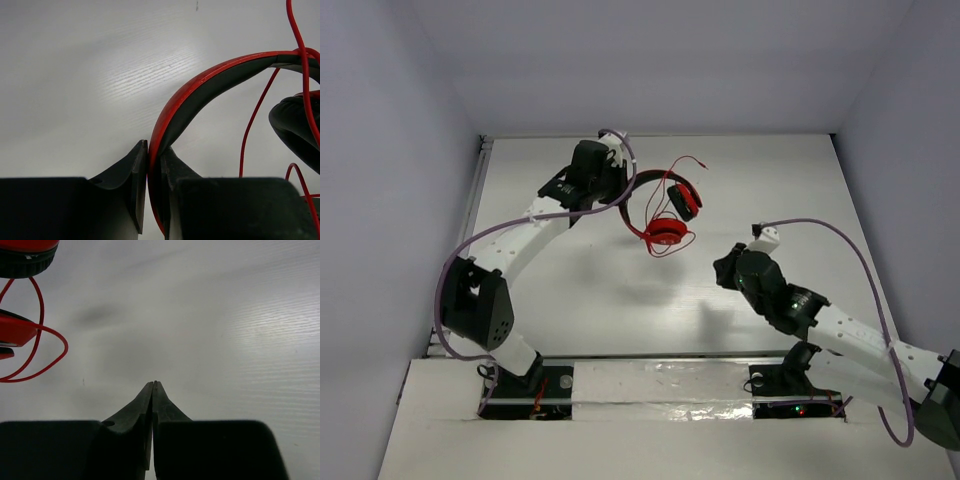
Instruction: Wrap the headphones
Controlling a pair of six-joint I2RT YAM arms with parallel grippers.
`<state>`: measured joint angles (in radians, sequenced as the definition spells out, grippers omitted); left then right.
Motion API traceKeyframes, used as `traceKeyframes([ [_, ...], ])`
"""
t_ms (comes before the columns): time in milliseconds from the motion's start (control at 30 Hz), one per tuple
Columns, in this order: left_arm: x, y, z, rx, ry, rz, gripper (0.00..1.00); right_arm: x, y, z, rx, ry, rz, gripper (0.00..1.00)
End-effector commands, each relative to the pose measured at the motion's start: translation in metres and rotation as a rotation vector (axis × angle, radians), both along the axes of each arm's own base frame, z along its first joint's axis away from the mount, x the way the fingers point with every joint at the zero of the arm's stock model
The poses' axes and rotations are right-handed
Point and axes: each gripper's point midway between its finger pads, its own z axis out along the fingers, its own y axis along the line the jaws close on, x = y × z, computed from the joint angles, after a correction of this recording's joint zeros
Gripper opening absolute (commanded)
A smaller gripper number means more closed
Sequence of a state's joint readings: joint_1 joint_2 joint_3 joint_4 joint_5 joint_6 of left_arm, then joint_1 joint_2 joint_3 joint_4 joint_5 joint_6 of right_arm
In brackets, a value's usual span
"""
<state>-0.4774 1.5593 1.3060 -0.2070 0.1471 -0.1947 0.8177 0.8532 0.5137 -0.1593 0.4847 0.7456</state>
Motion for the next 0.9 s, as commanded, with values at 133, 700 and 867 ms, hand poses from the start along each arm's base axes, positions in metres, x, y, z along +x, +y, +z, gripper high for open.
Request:
traceKeyframes([
  [133,0.047,-0.014,0.026,-0.082,-0.101,0.071,0.0,0.008,-0.037,0.072,0.134,-0.186,-0.198,0.0],
  [700,0.084,-0.048,-0.086,-0.068,-0.004,0.098,0.0,0.007,-0.041,0.112,0.155,-0.322,-0.161,0.27],
  [867,0.08,-0.043,-0.113,-0.016,0.039,0.124,0.01,0.005,-0.042,0.117,0.162,-0.331,-0.155,0.37],
])
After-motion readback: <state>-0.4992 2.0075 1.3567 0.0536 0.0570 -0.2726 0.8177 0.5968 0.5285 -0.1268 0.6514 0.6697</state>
